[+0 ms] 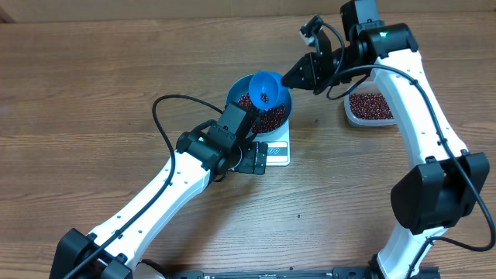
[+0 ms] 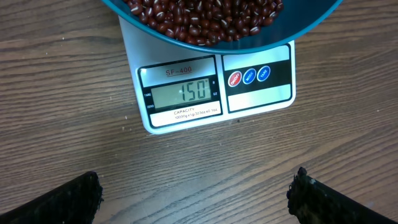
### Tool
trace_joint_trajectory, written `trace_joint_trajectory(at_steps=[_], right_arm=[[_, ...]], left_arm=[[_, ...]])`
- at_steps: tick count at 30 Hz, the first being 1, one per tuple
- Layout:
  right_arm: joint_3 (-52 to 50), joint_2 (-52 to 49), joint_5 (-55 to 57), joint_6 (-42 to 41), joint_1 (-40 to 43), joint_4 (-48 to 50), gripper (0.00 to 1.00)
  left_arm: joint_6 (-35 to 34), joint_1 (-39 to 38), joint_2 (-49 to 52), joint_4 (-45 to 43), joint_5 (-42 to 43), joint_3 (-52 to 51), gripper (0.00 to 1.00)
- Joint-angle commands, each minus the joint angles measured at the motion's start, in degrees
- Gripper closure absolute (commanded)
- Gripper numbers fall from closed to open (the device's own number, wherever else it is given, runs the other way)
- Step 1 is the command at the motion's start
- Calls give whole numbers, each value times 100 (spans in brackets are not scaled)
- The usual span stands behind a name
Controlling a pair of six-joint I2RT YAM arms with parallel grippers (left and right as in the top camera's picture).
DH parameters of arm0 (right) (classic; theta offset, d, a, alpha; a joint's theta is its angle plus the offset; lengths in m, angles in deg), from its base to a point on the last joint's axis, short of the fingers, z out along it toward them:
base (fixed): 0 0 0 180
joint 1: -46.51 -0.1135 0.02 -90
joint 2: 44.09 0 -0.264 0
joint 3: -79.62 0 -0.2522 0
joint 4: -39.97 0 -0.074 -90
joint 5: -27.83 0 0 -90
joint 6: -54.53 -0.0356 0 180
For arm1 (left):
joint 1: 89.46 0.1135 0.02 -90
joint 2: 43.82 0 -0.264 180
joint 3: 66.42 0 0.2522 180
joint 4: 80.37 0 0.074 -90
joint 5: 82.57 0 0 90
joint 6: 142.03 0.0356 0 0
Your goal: Scoop item into bowl and weigh 150g on scale
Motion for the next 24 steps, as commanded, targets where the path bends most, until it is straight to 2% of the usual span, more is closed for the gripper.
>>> trace_joint_trajectory(at_steps=[1, 4, 11, 12, 14, 18, 24], right_arm=[[205, 251, 72, 26, 15, 68, 96], [205, 264, 380, 26, 15, 87, 96], [203, 262, 1478, 24, 15, 162, 84], [203, 262, 1523, 26, 15, 177, 81], [203, 262, 1606, 24, 15, 205, 68], [201, 262, 2098, 22, 15, 247, 52], [195, 164, 2411, -20, 15, 208, 47]], left_arm=[[-55, -7, 57, -2, 22, -26, 1], [-55, -7, 57, -2, 22, -26, 1], [-57, -7, 57, -2, 22, -26, 1], [-55, -7, 57, -2, 22, -26, 1], [-55, -7, 57, -2, 22, -26, 0], [-55, -7, 57, -2, 22, -26, 0], [-55, -7, 57, -4, 22, -26, 0]])
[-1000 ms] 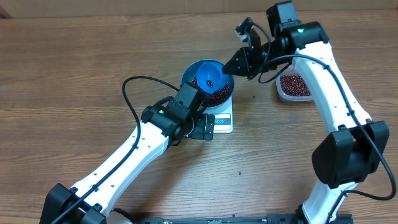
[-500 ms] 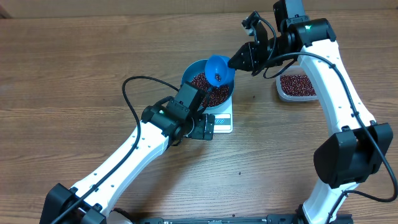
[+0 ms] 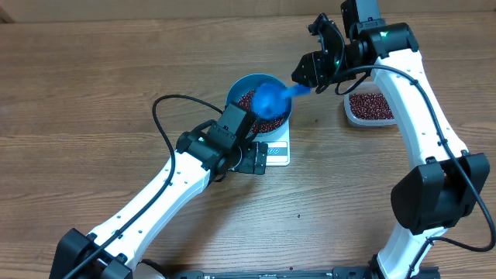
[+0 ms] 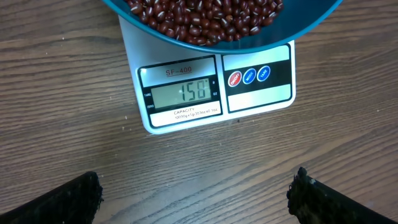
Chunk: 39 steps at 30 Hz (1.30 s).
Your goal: Scoop item into bowl and weigh 150g on scale
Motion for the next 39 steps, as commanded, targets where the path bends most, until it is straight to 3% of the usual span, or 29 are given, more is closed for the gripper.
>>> trace_joint_trajectory(at_steps=[1, 11, 16, 20, 28, 39], right_arm=[[188, 133, 280, -24, 15, -37, 47], [188, 133, -275, -22, 15, 79, 46], [188, 131, -118, -76, 98, -55, 30], [186, 52, -24, -293, 361, -323, 25], [70, -367, -984, -315, 813, -658, 25], [-800, -610, -1751, -299, 758, 116, 25]], left_arm=[[-57, -7, 57, -2, 20, -26, 0], [-57, -7, 57, -2, 20, -26, 0], [-57, -7, 57, -2, 20, -26, 1], [-57, -7, 57, -2, 20, -26, 0], [-57, -7, 57, -2, 20, -26, 1], [-57, -7, 57, -2, 20, -26, 0]])
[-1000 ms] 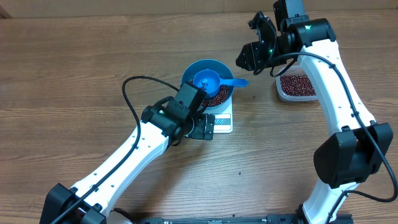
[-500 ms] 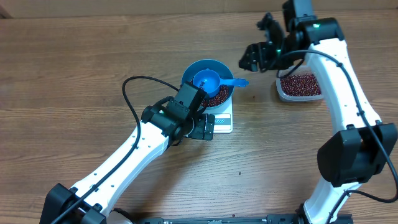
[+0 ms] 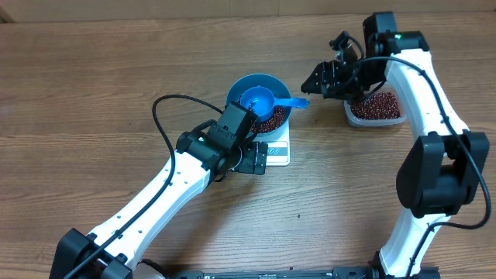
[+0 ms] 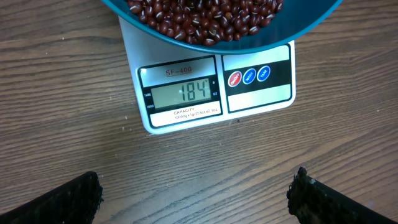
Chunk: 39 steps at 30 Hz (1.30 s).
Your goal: Scoop item into bowl and weigh 150g on scale
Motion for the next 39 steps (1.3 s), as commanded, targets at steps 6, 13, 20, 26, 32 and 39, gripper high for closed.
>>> trace_joint_trajectory(at_steps=[6, 13, 20, 26, 32, 39], right_arm=[[-376, -63, -874, 4, -20, 472, 24], [-378, -133, -1110, 4, -24, 514, 24], [-424, -133, -1040, 26, -26, 286, 24], [-680, -133, -848, 15, -24, 527, 24], [-741, -133, -1178, 22, -92, 573, 24], [-787, -133, -1615, 0, -249, 651, 24]], left_arm=[[-57, -7, 57, -2, 20, -26, 0], [-57, -7, 57, -2, 20, -26, 0], [-57, -7, 57, -2, 20, -26, 0], [-57, -7, 57, -2, 20, -26, 0], [-57, -7, 57, -2, 20, -26, 0], [-57, -7, 57, -2, 20, -26, 0]])
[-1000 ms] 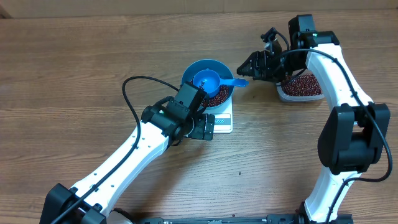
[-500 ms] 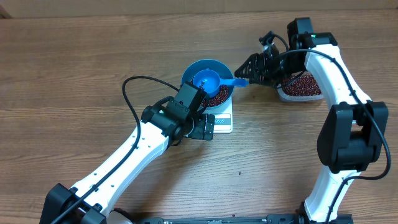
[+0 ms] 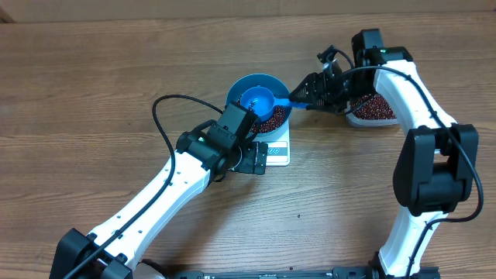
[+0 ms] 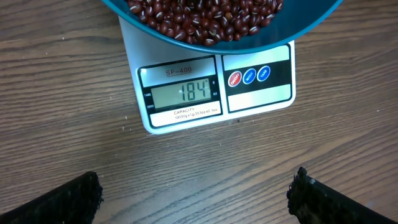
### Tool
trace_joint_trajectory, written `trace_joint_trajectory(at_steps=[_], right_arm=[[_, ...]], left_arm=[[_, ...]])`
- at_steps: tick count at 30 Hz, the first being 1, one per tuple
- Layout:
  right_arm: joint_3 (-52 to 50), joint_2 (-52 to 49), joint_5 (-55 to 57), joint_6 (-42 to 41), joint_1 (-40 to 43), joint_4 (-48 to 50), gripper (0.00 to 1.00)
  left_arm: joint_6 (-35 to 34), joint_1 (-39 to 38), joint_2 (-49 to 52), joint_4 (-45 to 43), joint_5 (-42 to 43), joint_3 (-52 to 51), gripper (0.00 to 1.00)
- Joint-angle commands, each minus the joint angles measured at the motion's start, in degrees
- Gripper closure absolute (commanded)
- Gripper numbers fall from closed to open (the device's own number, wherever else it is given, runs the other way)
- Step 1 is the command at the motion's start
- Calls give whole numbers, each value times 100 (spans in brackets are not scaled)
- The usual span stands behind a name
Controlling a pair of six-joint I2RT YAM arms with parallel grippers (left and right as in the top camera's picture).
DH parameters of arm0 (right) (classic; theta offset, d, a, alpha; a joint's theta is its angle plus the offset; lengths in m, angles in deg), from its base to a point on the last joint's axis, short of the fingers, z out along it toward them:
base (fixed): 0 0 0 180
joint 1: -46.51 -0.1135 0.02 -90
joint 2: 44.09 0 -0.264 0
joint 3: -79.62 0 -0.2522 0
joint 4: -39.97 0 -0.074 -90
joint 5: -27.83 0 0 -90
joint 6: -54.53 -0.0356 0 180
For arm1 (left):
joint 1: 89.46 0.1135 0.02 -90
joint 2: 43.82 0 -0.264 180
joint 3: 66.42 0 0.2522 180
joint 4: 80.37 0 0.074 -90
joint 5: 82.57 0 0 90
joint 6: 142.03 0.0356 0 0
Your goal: Scoop item into bowl and weigh 150g on scale
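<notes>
A blue bowl point(image 3: 235, 91) of red beans point(image 4: 205, 15) stands on the white scale point(image 4: 258, 93), whose display point(image 4: 186, 92) reads 184. A blue scoop point(image 3: 256, 99) lies in the bowl, with its handle sticking out over the right rim. My right gripper point(image 3: 299, 98) is at the end of that handle; whether its fingers are closed on it does not show. Low over the bare table in front of the scale, my left gripper point(image 4: 196, 199) is open, with nothing between its fingers point(image 4: 68, 202).
A clear tub of red beans point(image 3: 373, 108) stands right of the bowl, partly under my right arm. A black cable point(image 3: 159, 116) loops left of the left arm. A few stray beans point(image 3: 300, 216) lie on the wooden table.
My right gripper was up and to the right of the scoop handle, by the bean tub; now it is at the handle's end. The scoop, the 184 reading and the left arm are unchanged.
My right gripper held the scoop tilted over the bowl and the scale read 150. Then the scoop was blurred over the bowl at 158. After that it lay in the bowl at 184, with the gripper away by the tub. Now the gripper is at the handle.
</notes>
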Motion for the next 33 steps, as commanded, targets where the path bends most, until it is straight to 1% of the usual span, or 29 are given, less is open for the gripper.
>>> trace_joint_trajectory(at_steps=[1, 3, 13, 15, 17, 24, 29, 33], right_arm=[[-44, -35, -557, 0, -92, 61, 24], [-42, -35, -702, 0, -92, 68, 24], [-42, -35, -741, -50, -92, 114, 25], [-42, -35, -741, -282, -92, 114, 25], [-42, -35, -776, -323, -92, 142, 25], [-42, -35, -1471, -321, -92, 348, 31], [-42, -35, -1486, -323, -92, 570, 34], [-42, -35, -1484, -323, -127, 776, 40]], left_arm=[[-57, -7, 57, -2, 20, -26, 0], [-57, -7, 57, -2, 20, -26, 1], [-57, -7, 57, -2, 20, -26, 0], [-57, -7, 57, -4, 20, -26, 1], [-57, -7, 57, -4, 20, -26, 0], [-57, -7, 57, -2, 20, -26, 1], [-57, -7, 57, -4, 20, -26, 0], [-57, -7, 57, -2, 20, -26, 0]])
